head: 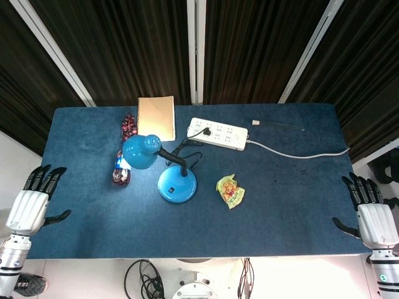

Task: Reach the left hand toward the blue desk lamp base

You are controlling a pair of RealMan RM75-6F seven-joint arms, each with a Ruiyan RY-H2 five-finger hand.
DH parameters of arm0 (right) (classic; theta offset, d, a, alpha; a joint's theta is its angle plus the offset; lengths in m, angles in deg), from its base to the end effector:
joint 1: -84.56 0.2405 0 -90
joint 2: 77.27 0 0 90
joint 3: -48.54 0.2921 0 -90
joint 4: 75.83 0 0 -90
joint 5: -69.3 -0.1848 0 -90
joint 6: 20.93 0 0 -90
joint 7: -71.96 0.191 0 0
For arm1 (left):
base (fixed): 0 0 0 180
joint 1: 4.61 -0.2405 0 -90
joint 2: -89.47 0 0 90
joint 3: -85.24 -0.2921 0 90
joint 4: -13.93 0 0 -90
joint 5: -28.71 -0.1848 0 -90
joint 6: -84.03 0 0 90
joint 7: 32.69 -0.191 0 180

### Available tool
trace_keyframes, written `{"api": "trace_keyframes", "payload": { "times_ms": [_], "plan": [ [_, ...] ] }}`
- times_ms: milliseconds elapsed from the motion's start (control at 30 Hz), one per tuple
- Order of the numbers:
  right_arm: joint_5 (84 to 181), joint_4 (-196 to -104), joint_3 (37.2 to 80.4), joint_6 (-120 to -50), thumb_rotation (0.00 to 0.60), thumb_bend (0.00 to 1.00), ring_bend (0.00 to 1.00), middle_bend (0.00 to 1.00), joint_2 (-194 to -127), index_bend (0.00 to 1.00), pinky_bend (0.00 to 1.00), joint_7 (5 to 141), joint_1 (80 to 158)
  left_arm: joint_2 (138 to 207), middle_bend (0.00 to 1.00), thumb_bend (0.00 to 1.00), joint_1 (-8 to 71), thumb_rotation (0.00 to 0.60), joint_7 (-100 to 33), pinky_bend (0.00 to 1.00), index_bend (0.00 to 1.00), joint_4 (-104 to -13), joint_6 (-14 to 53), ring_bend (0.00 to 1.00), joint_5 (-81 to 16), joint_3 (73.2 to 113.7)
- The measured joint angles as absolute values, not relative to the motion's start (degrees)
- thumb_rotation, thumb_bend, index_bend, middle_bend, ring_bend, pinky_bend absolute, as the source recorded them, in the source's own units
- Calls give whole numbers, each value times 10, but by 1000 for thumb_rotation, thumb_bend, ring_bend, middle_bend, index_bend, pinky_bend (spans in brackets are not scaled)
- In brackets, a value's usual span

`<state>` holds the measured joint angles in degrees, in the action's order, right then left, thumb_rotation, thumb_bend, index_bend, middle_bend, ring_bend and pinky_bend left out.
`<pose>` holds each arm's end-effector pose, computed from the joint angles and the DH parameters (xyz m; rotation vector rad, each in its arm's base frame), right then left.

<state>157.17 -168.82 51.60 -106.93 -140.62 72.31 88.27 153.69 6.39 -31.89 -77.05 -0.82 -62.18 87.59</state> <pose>-0.3287 -0.2224 0.2022 1.3901 -0.8904 0.9260 -0.2975 0.2599 0.1902 -1.5264 -0.7991 -1.0145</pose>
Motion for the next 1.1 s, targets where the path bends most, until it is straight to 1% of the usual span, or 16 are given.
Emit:
{"api": "trace_keyframes", "payload": {
  "times_ms": [600, 900, 1100],
  "plan": [
    [1570, -1687, 518, -1068, 600, 85, 0, 0, -1406, 0, 0, 727, 884, 1531, 97, 59, 67, 600, -332, 65, 73, -779, 5, 0, -621, 873],
    [1568, -1685, 518, -1064, 600, 85, 0, 0, -1405, 0, 0, 727, 885, 1549, 91, 59, 90, 600, -353, 65, 71, -793, 43, 0, -637, 864],
    [1574, -1690, 515, -1067, 600, 84, 0, 0, -1409, 0, 0, 725, 885, 1576, 91, 59, 135, 600, -385, 74, 53, -820, 98, 0, -667, 863]
  ]
}}
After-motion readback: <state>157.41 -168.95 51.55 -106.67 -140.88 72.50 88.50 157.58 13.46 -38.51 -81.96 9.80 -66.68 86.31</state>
